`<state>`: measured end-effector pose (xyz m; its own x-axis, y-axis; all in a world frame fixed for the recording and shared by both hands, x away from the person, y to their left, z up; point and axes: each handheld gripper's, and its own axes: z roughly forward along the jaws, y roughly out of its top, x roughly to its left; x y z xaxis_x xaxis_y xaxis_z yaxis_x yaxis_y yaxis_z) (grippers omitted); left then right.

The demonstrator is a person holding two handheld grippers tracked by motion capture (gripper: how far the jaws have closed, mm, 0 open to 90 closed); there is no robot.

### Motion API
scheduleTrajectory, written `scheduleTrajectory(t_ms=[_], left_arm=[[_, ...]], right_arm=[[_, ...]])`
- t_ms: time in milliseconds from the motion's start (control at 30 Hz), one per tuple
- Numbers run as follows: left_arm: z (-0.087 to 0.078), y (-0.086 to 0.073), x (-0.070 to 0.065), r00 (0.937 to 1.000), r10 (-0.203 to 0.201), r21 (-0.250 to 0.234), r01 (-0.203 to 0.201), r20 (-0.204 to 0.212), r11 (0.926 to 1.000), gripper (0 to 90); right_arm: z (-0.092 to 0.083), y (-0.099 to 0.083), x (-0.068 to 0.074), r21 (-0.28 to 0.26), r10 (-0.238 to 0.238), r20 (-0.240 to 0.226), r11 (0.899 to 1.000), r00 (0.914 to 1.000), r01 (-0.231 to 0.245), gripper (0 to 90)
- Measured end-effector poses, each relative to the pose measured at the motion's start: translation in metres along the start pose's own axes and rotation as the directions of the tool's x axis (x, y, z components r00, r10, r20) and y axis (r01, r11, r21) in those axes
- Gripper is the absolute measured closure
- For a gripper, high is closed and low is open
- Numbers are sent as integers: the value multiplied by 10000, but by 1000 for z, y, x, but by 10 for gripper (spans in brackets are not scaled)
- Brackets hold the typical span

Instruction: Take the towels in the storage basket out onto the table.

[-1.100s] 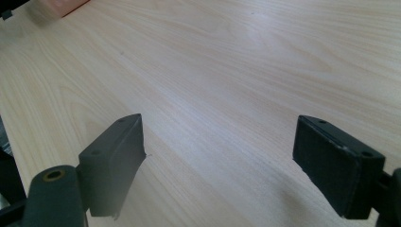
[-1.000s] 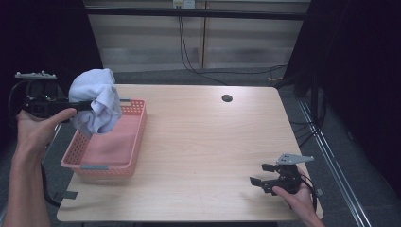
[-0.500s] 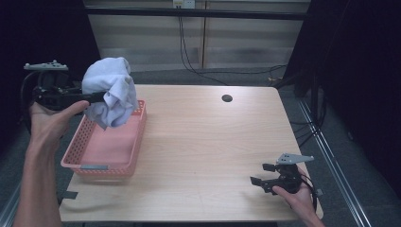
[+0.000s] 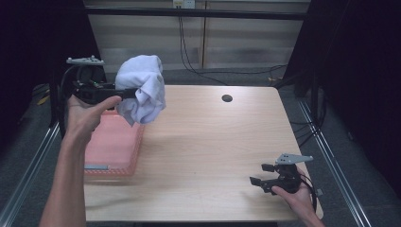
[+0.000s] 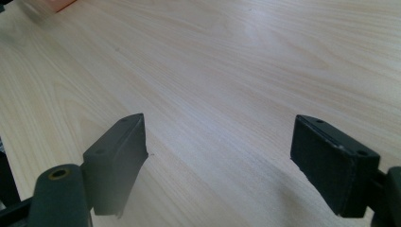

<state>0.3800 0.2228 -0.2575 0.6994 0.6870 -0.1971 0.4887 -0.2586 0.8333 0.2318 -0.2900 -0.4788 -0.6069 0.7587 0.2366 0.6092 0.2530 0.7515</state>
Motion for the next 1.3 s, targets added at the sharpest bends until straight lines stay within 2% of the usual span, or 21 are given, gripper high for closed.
scheduleTrajectory(t_ms=[100,167,233,333,400,533,733,767,867,967,1000,1067,1100,1200,1233,1267,1300], left_arm=[[16,-3,-7,9998,39,235,-43,191,9997,504],[26,-4,-11,9984,220,388,-240,519,9990,503],[33,-6,-17,9971,129,391,-159,745,9991,502],[41,-8,-27,9940,211,436,-259,1074,9987,502],[46,-10,-35,9942,377,520,-431,1009,9977,501],[59,-18,-49,9897,605,614,-689,1294,9957,501],[92,-40,-70,9862,889,1158,-1055,1396,9877,492],[97,-45,-74,9831,999,1274,-1199,1536,9846,490],[112,-59,-86,9773,1004,1320,-1262,1864,9832,485],[133,-75,-96,9691,1095,1783,-1506,2210,9724,480],[140,-81,-99,9677,1221,1894,-1653,2205,9679,477],[154,-93,-103,9649,1088,2199,-1630,2390,9618,475],[160,-99,-105,9641,1023,2241,-1590,2450,9615,474],[178,-120,-109,9612,1121,2495,-1764,2520,9522,468],[183,-127,-110,9619,1127,2696,-1807,2492,9459,458],[187,-134,-111,9652,1251,2791,-1885,2299,9416,449],[192,-141,-112,9678,1252,2855,-1860,2184,9402,437]], right_arm=[[-1,0,0,-112,-145,300,9998,9994,148,209],[-2,-1,1,-274,-204,665,9994,9976,223,231],[-3,-1,1,-340,-214,827,9991,9963,243,230],[-3,-1,0,-257,-119,785,9996,9968,140,221],[-2,-1,0,-246,-117,786,9996,9968,136,210],[-2,-1,-1,-210,-70,722,9997,9974,85,199],[-1,0,-2,-64,39,648,10000,9979,-35,161],[0,-1,-3,-51,13,630,10000,9980,-10,161],[1,0,-2,-33,25,617,10000,9981,-23,161],[0,0,-2,6,12,589,10000,9983,-13,161],[0,0,-2,-6,-1,587,10000,9983,1,161],[0,-1,-2,15,15,587,10000,9983,-16,161],[0,-1,-2,26,13,583,10000,9983,-14,161],[0,-1,-2,44,-45,550,10000,9985,43,161],[1,-1,-2,56,-33,563,10000,9984,30,161],[1,-1,-2,49,-28,574,10000,9983,26,161],[1,-1,-3,71,15,559,10000,9984,-19,161]])
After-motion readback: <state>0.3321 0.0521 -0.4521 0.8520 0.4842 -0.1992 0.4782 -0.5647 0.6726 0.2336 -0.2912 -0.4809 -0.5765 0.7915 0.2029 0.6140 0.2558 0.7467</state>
